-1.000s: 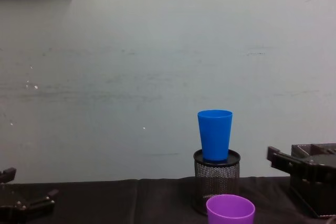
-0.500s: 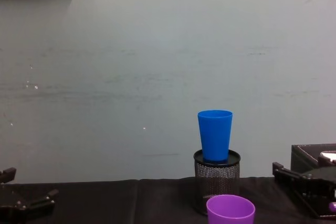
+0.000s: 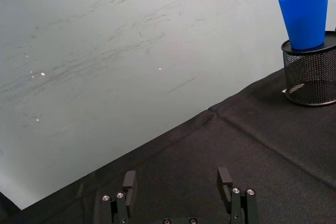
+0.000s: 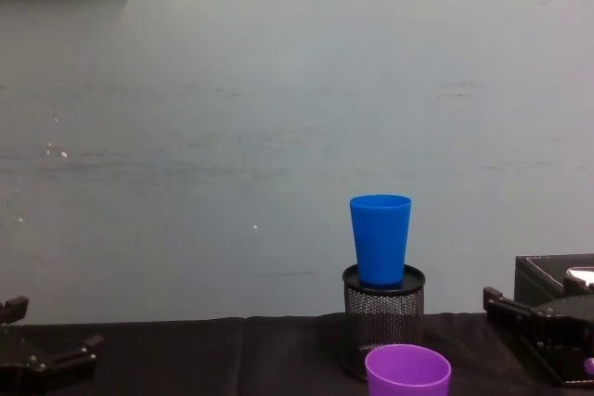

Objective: Pick up one cup with a gripper and tap it against the other cup.

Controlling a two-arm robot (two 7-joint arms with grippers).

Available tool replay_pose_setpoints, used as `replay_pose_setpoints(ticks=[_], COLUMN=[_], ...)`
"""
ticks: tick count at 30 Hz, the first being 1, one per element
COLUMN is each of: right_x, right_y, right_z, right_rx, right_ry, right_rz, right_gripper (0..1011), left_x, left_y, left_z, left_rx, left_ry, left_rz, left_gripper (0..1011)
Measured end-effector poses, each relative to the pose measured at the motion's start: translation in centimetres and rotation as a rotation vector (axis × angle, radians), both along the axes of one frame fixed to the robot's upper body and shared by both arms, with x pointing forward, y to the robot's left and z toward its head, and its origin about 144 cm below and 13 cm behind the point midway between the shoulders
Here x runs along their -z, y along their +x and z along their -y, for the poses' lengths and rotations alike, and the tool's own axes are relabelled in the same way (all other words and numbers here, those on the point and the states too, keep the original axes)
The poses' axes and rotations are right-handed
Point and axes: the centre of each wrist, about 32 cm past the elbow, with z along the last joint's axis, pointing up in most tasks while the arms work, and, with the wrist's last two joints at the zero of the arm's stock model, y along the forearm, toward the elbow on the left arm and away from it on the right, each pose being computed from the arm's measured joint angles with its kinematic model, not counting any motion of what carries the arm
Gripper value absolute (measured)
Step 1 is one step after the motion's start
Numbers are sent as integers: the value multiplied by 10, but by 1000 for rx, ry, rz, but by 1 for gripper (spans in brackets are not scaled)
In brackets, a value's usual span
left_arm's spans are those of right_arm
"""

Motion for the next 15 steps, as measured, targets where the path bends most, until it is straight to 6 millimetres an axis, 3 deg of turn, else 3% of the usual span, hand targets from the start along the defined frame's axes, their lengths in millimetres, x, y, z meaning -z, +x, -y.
replay_pose_setpoints(ticks=[15], right_x=[0], right_y=[0], right_z=[0], right_rx=[-3], right_ry=[1], right_rz=[0], right_gripper=[1002], left_x=[0], left_y=[0], left_z=[0], left_rx=[0], left_ry=[0], left_rz=[0], left_gripper=[1000])
